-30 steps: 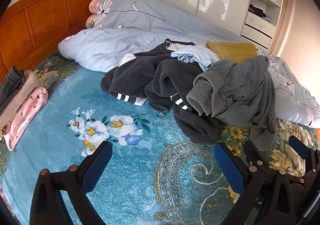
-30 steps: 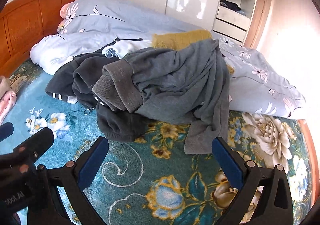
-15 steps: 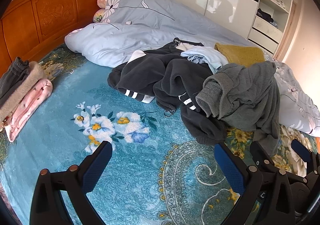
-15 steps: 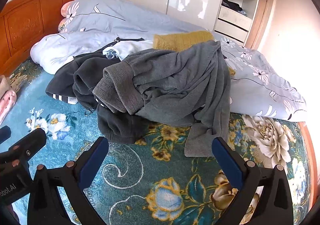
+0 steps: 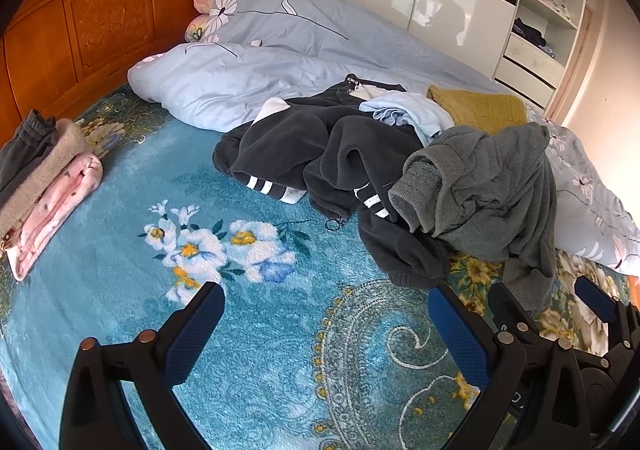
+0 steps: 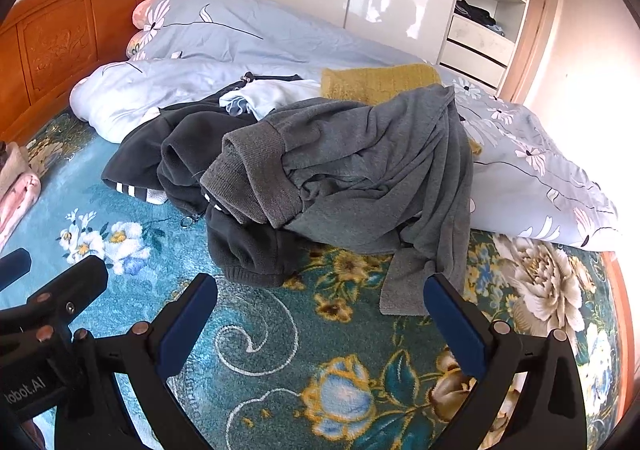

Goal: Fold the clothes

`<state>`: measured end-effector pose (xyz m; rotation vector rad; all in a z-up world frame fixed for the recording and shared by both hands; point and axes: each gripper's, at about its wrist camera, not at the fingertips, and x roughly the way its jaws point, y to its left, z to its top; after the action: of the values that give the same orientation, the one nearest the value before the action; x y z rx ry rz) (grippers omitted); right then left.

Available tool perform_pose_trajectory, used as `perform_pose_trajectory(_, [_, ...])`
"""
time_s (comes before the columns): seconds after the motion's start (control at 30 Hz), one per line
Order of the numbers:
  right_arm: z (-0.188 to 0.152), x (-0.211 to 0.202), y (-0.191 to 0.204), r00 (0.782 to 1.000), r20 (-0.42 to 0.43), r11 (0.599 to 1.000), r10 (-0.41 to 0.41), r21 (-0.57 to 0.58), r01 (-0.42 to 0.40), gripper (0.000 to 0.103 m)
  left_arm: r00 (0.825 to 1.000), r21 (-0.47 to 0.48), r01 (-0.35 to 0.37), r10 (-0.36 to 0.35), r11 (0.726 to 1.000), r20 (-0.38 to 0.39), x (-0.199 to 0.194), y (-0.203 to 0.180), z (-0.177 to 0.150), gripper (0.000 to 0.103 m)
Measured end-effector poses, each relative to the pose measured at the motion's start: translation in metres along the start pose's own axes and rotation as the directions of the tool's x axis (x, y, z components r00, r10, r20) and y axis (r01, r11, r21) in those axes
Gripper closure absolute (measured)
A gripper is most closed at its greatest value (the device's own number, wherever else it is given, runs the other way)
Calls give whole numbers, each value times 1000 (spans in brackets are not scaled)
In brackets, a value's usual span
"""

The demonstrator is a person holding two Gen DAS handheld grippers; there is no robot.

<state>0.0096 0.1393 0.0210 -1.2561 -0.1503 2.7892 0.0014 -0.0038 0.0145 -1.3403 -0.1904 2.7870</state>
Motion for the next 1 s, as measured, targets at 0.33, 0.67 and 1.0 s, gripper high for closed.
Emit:
perform_pose_trajectory(0.33, [-1, 2, 1, 1000, -14, 1000, 5, -6, -5, 0, 1000, -10, 0, 0, 1000, -5, -1, 0, -3, 0])
perform_pose_trajectory(0.67, [-2, 4, 4, 999, -32, 998, 42, -51, -43, 0, 1000, -58, 9, -9, 998, 9, -16, 25, -13, 0])
perform_pose_trajectory(1.0, [73, 38, 9, 998, 53, 989, -20, -145, 27, 4, 993, -160, -105, 114, 982, 43, -45, 82, -31, 0])
